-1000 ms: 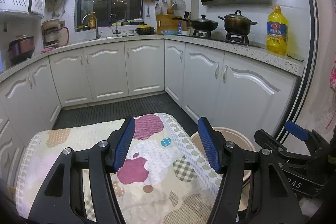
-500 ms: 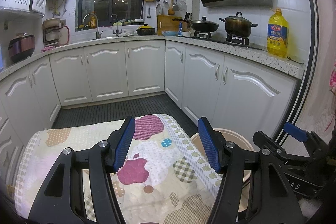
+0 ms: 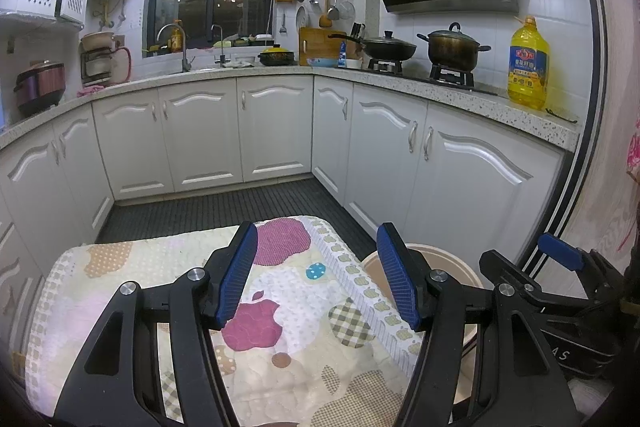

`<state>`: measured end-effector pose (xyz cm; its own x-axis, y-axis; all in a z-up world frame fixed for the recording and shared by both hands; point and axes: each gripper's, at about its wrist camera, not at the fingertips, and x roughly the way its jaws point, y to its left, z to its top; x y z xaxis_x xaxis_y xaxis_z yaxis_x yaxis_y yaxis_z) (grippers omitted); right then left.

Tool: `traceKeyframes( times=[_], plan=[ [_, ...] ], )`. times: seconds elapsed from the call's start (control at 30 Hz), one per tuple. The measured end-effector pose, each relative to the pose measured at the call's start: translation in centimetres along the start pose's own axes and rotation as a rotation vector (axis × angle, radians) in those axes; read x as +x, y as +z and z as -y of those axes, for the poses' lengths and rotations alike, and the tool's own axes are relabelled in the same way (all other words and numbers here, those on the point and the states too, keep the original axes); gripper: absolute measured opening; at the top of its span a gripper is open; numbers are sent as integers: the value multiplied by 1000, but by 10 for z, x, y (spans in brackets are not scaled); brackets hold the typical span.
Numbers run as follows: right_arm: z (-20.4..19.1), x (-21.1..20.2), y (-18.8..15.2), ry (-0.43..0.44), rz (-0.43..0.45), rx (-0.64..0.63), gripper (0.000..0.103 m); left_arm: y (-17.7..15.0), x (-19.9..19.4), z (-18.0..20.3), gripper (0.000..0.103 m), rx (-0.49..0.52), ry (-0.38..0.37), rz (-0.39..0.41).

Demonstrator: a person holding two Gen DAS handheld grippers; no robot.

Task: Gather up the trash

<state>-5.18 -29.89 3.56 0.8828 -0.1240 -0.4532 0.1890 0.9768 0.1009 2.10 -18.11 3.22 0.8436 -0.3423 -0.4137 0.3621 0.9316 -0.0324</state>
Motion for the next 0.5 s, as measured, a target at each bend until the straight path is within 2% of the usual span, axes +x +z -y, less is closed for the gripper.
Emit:
traceKeyframes(
  times=[0.5],
  plan=[
    [0,3,1,1,-4,-4,96,-1,0,1,61,-4,0,-2]
  ],
)
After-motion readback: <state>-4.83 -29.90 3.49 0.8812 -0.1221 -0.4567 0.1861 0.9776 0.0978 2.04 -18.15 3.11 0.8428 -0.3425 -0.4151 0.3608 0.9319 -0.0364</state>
